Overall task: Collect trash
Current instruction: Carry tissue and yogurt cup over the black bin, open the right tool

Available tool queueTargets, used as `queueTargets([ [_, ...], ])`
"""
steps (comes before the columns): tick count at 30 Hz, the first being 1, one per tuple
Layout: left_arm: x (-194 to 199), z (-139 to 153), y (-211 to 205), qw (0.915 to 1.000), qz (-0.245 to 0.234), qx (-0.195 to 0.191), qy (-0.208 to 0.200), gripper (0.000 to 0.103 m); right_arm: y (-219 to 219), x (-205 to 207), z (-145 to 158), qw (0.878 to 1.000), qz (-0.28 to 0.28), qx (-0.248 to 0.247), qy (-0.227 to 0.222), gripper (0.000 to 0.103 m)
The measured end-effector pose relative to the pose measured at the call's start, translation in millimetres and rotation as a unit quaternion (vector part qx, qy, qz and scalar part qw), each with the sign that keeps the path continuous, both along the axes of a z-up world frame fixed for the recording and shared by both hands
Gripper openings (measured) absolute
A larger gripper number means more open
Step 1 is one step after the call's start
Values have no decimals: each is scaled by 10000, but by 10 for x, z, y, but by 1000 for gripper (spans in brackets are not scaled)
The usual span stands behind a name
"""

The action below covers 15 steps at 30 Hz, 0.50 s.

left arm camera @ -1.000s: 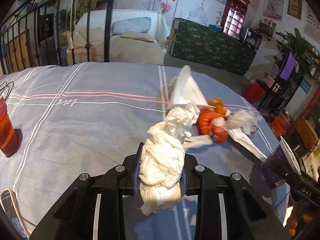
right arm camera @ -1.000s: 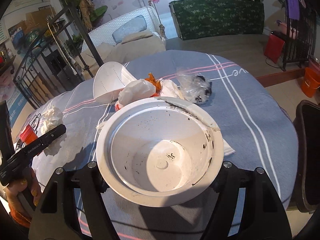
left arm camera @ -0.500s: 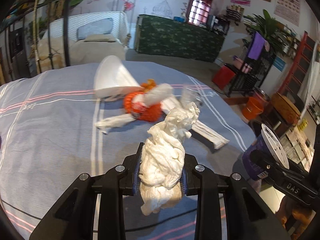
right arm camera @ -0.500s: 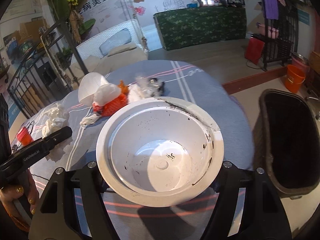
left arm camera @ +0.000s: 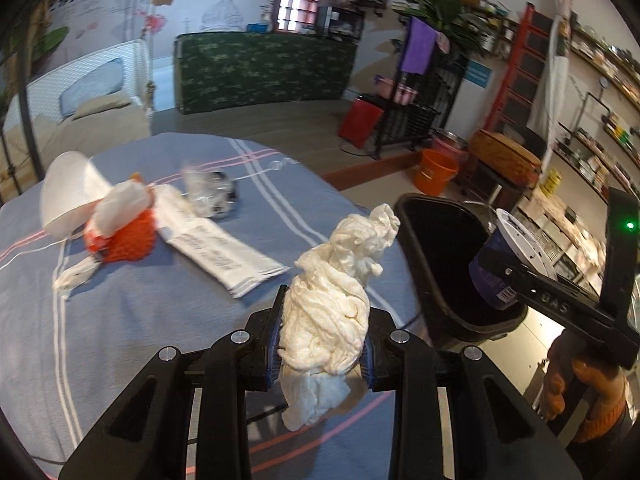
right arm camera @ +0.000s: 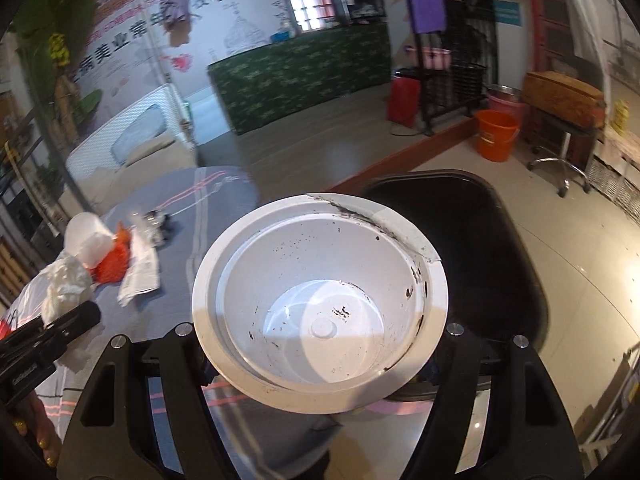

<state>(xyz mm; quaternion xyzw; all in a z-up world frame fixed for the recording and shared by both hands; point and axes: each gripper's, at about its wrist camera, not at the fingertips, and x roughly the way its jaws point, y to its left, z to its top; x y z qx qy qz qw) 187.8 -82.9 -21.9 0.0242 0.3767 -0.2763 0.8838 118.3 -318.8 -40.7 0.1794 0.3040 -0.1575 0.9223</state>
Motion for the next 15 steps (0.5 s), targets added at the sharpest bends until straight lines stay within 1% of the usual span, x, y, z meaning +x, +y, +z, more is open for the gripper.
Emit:
queueTargets([
  [6, -62, -47, -421, 9984, -557, -31, 31, 30, -353, -21, -173, 9990, -388, -20, 199, 71],
  [15, -85, -187, -926, 9942, -1064, 98, 142, 30, -672, 180, -568, 9959, -595, 98, 675, 72],
])
